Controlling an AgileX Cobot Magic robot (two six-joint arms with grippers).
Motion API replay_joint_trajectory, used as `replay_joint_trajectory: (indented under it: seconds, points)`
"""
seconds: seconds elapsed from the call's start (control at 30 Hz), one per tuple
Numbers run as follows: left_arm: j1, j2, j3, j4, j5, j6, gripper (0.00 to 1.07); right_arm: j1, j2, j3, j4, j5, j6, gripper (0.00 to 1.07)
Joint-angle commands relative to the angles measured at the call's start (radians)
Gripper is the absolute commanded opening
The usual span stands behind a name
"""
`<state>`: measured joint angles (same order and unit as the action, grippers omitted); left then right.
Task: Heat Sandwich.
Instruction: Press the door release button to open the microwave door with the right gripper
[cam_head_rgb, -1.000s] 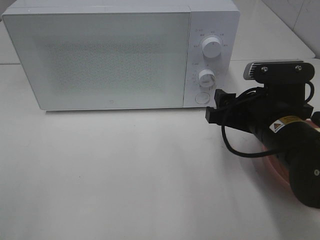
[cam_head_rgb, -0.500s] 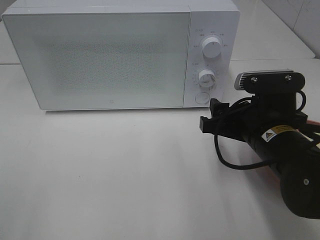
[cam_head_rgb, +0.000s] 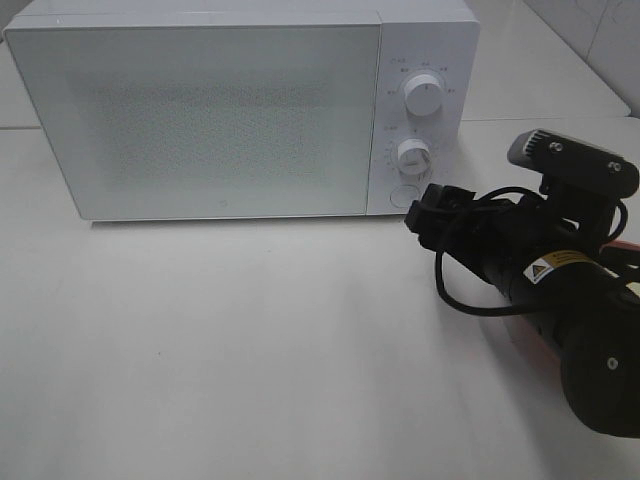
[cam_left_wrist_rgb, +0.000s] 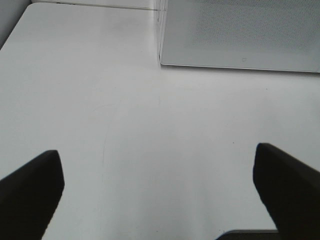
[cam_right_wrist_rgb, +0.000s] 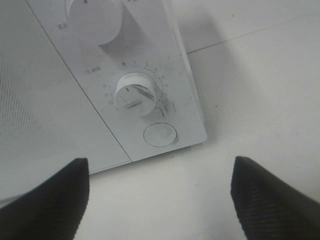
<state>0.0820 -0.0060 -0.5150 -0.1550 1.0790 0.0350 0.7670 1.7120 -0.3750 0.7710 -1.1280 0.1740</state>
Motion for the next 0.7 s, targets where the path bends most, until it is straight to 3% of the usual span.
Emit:
replay_joint_trajectory:
  seconds: [0.03,0.13,0.2,0.3,0.37,0.43,0.47,0.53,0.57,0.7]
  points:
    - [-0.005,-0.025,0.002,0.001,-0.012,0.000,0.98,0.004,0.001,-0.003,-0.003,-0.004,0.198,0.75]
    - [-0.005,-0.025,0.002,0.001,-0.012,0.000,0.98,0.004,0.001,-0.003,-0.004,0.002,0.489,0.75]
    - [-0.005,-0.025,0.002,0.001,-0.012,0.000,0.98,0.004,0.001,-0.003,-0.004,0.002,0.552,0.74]
    - [-0.005,-0.025,0.002,0.001,-0.012,0.000,0.98,0.004,0.001,-0.003,-0.004,0.005,0.840,0.66]
    - [-0.005,-0.025,0.002,0.001,-0.012,0.000,0.98,0.004,0.001,-0.003,-0.004,0.008,0.890,0.64]
    - [-0.005,-0.025,0.002,0.001,-0.012,0.000,0.98,0.004,0.001,-0.003,-0.004,0.040,1.030,0.50]
    - [-0.005,-0.025,0.002,0.001,-0.012,0.000,0.98,0.004,0.001,-0.003,-0.004,0.040,1.030,0.50]
    - [-0.005,-0.025,0.002,0.001,-0.012,0.000,0.98,0.004,0.001,-0.003,-0.004,0.062,1.095,0.40]
    - [-0.005,-0.025,0.002,0.001,-0.012,0.000,0.98,0.004,0.001,-0.003,-0.004,0.069,1.126,0.27]
    - [-0.005,-0.025,0.002,0.001,-0.012,0.000,0.98,0.004,0.001,-0.003,-0.007,0.076,1.123,0.11]
